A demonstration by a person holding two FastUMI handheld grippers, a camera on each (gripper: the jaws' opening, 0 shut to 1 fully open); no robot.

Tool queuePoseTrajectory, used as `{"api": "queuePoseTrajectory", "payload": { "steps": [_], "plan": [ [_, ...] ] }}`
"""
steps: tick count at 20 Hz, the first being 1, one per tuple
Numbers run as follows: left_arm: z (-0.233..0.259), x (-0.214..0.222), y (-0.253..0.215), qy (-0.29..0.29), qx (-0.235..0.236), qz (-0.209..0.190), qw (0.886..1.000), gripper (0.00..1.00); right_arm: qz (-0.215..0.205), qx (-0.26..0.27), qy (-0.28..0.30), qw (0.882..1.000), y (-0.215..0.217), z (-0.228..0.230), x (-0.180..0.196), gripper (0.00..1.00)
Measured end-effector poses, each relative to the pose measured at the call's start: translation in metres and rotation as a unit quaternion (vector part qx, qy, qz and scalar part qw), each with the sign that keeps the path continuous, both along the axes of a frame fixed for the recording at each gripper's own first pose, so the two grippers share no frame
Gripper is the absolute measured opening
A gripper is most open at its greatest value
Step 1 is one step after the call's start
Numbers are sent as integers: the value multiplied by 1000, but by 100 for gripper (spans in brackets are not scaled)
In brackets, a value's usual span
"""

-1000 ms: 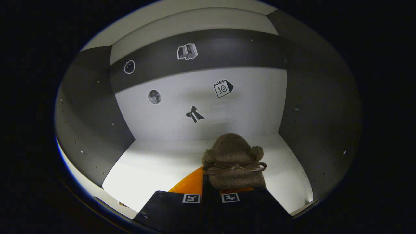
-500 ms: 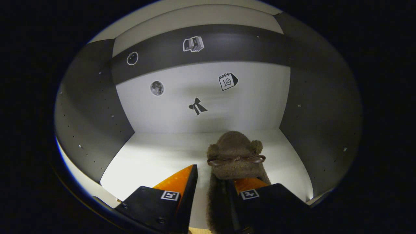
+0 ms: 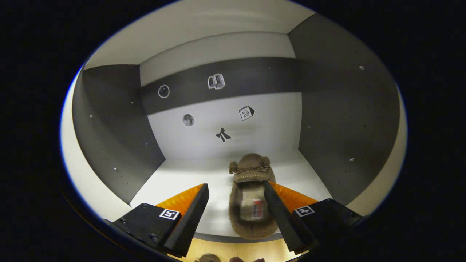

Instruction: Grab one shoe with the right hand and put it into the shoe cabinet, grab the other shoe with the left hand and put it into the shoe cabinet; then close the right door with the right hand and the left door with the left hand.

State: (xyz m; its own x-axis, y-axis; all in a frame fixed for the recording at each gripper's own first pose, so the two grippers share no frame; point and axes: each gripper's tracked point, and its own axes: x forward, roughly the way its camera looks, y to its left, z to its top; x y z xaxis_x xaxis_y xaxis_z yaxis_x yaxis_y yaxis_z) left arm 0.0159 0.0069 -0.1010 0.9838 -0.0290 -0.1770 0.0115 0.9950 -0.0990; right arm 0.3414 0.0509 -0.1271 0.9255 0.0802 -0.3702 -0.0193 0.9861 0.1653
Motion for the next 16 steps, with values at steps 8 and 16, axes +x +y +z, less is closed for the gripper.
{"api": "queuePoseTrajectory", "payload": {
  "steps": [8, 16],
  "plan": [
    [-45, 0, -2, 33, 24, -15, 999, 95, 2, -8, -117, 993, -5, 73, -111, 98],
    [-174, -9, -16, 141, 62, -57, 986, 95, -6, -6, -174, 985, -17, 111, -197, 98]
  ]
}}
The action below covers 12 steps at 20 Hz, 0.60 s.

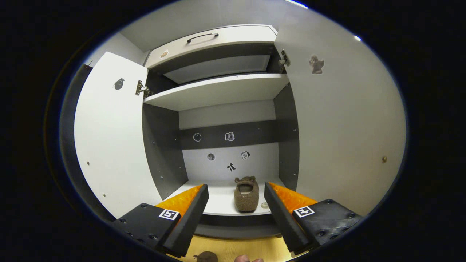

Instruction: Grab one shoe with the right hand and put it into the shoe cabinet, grab the other shoe with the left hand and put it into the shoe cabinet; then close the right door with the right hand and the left door with the left hand.

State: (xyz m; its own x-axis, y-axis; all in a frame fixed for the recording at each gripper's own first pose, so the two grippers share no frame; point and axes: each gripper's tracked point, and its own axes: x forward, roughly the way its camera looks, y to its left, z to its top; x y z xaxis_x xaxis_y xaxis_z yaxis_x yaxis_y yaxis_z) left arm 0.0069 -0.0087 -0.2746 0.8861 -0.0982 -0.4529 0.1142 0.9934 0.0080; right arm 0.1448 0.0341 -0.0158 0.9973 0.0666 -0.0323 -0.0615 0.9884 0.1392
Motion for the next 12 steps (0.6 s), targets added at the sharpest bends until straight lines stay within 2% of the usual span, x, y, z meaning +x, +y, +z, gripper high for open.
{"api": "queuePoseTrajectory", "payload": {
  "steps": [4, 8, 9, 12],
  "plan": [
    [-66, 2, -4, 44, 12, -17, 999, 95, -7, -8, -25, 1000, -13, 13, -28, 98],
    [-133, 12, 4, 88, 18, -11, 996, 92, -13, -11, -40, 999, -27, 20, -48, 98],
    [-144, 15, 7, 93, 19, -9, 995, 87, -16, -20, -48, 999, -32, 20, -51, 100],
    [-171, 30, 8, 89, 22, -10, 996, 81, -16, -33, -37, 999, -41, 13, -63, 98]
  ]
}}
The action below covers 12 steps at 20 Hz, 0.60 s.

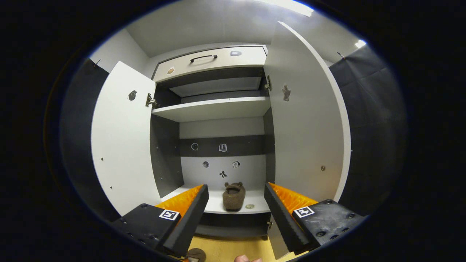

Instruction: Grab one shoe with the right hand and put it into the shoe cabinet, grab the other shoe with the left hand and put it into the shoe cabinet; then close the right door with the right hand and the left door with the left hand.

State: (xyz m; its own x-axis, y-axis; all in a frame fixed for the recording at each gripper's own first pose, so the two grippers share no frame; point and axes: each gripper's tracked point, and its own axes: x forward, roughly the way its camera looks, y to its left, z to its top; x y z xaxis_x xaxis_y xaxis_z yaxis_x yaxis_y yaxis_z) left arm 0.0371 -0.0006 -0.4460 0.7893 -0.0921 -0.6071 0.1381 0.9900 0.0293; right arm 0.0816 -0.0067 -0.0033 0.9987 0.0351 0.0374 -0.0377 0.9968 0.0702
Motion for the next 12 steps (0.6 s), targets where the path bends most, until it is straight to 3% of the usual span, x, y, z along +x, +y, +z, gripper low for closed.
{"api": "queuePoseTrajectory", "payload": {
  "steps": [6, 8, 12],
  "plan": [
    [-35, 38, -2, -10, 6, -7, 1000, 77, -18, -15, 10, 1000, -22, -3, -18, 98],
    [-41, 49, -3, -16, 4, 3, 1000, 72, -25, -20, 9, 999, -29, -1, -22, 98],
    [-50, 58, -5, -11, 8, 7, 1000, 51, -35, -31, 15, 999, -40, -5, -29, 98]
  ]
}}
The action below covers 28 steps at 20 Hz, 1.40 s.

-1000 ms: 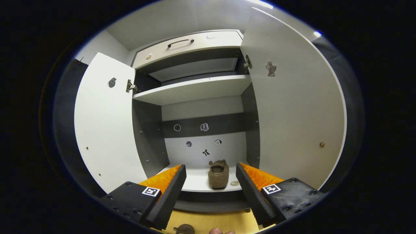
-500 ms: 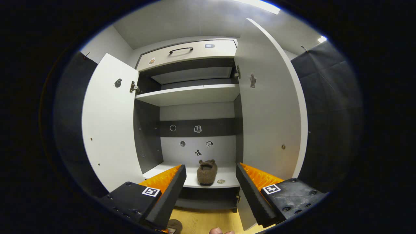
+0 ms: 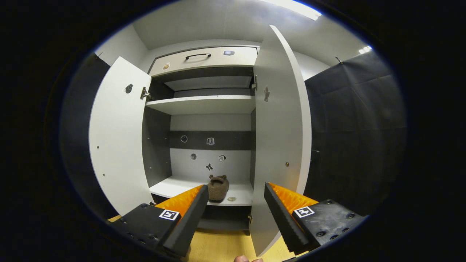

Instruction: Grab one shoe with the right hand and put it into the shoe cabinet, grab the other shoe with the left hand and put it into the shoe cabinet; then close the right door with the right hand and the left door with the left hand.

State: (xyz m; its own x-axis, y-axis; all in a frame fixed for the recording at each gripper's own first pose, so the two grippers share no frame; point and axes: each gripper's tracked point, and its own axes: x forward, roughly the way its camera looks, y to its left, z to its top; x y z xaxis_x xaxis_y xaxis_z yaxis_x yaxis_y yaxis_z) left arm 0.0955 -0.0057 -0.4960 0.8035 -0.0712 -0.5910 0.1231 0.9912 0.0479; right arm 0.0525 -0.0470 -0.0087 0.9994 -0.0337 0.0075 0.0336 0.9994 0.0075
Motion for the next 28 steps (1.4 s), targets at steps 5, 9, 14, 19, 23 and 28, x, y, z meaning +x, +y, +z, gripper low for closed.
{"api": "queuePoseTrajectory", "payload": {
  "steps": [5, 9, 14, 19, 23, 28],
  "plan": [
    [5, 3, 4, 12, 24, 13, 1000, 14, 0, 4, 4, 1000, -5, -3, -6, 98],
    [37, -4, -23, 18, -24, -25, 999, 9, 15, 12, 10, 1000, 0, -6, -9, 98],
    [117, -5, -23, 0, 6, -23, 1000, 7, 27, 19, 12, 999, -4, -7, -11, 98],
    [204, -3, -25, -15, 16, 4, 1000, 8, 31, 36, 21, 999, -13, -10, -11, 98],
    [272, 12, -25, -20, -21, 39, 999, 8, 34, 47, 34, 998, -18, -18, -14, 98],
    [357, 60, -23, -60, -22, 58, 996, 8, 38, 46, 39, 997, -23, -22, -16, 98]
  ]
}}
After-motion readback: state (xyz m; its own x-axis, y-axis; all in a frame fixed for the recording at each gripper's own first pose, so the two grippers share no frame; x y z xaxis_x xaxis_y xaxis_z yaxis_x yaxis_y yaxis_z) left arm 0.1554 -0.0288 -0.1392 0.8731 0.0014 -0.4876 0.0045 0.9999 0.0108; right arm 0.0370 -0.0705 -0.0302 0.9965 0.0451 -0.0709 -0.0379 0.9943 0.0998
